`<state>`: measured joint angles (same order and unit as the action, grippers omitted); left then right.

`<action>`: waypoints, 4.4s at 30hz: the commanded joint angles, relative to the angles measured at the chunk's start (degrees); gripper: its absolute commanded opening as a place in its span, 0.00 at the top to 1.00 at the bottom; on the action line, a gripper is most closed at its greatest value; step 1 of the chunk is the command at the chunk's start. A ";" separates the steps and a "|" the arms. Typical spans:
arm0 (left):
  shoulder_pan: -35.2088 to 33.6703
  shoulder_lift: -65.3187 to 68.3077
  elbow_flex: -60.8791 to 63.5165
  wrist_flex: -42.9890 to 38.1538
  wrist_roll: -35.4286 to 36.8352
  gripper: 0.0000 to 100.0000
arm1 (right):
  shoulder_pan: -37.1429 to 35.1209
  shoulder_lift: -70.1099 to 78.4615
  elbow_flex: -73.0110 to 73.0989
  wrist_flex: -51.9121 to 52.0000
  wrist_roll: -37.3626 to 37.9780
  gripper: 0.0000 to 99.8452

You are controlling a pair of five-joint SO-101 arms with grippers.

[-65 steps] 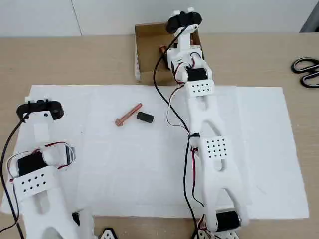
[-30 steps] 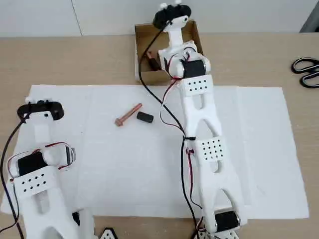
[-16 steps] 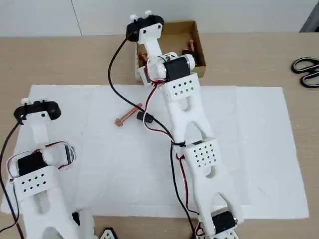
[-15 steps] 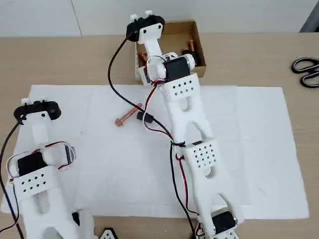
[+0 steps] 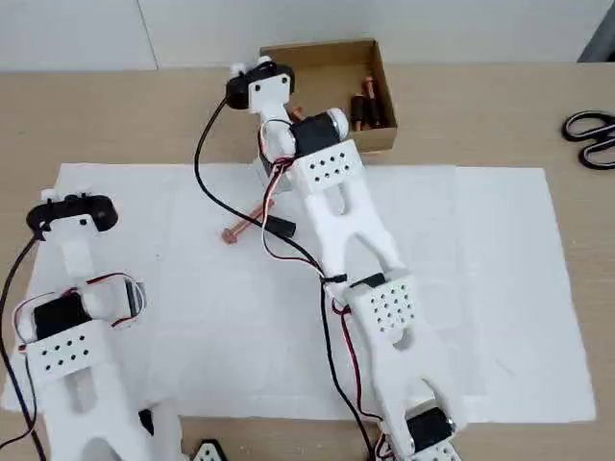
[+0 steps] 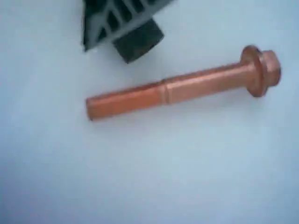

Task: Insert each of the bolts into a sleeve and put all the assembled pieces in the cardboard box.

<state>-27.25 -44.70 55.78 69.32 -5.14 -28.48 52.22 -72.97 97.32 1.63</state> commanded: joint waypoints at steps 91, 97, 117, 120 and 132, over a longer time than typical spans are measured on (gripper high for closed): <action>-0.09 -1.41 4.35 -5.19 0.53 0.84 | 9.54 -28.70 45.80 -0.66 -9.58 0.97; -0.09 -1.41 4.35 -5.19 0.53 0.84 | 9.54 -31.87 48.35 -0.66 -9.58 0.97; 0.00 -1.41 4.35 -5.27 0.53 0.84 | 17.45 -44.79 79.74 -30.55 -9.58 0.97; 0.00 -1.41 4.35 -5.27 0.53 0.84 | 17.27 -42.15 81.67 -33.01 -9.58 0.97; 0.00 -1.41 4.35 -5.27 0.53 0.84 | 17.10 -38.37 81.58 -35.21 -9.85 0.97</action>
<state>-27.25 -44.88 60.44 65.10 -5.14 -11.69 14.42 8.97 63.30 -7.78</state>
